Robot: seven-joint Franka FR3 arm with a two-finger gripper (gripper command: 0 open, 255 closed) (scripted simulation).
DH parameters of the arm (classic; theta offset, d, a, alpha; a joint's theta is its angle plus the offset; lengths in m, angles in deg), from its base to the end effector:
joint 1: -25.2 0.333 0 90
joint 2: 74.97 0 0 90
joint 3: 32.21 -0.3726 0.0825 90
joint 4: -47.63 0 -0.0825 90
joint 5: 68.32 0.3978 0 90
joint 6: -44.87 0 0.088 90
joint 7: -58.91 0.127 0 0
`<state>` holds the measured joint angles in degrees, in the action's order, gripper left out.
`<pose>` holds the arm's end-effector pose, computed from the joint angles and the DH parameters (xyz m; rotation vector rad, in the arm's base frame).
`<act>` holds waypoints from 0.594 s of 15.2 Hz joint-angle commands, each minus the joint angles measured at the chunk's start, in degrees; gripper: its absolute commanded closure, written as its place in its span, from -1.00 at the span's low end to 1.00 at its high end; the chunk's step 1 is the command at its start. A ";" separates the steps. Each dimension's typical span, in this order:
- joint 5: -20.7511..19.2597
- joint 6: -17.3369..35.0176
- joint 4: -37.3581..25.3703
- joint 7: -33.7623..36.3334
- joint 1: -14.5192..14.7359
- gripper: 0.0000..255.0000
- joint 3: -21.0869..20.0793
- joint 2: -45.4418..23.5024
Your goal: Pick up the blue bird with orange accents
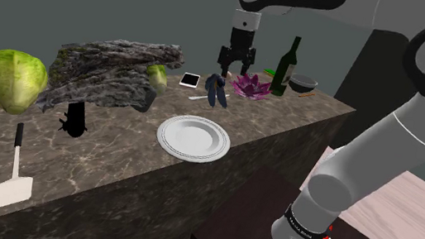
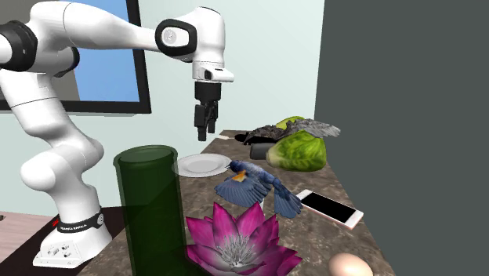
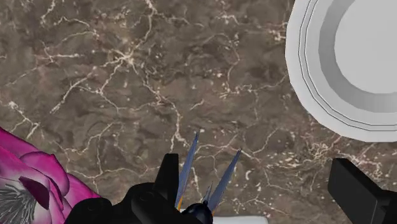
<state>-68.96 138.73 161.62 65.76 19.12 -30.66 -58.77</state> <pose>0.4552 -0.0639 0.6089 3.1121 -0.3915 -0.1078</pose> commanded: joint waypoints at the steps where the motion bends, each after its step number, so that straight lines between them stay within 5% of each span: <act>1: 1.08 0.32 -4.45 1.21 -0.82 -1.00 0.98 -5.42; 9: 6.84 -1.45 -22.34 5.45 -4.33 -1.00 4.65 -24.06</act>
<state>-63.01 137.63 141.97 70.54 15.24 -26.41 -80.15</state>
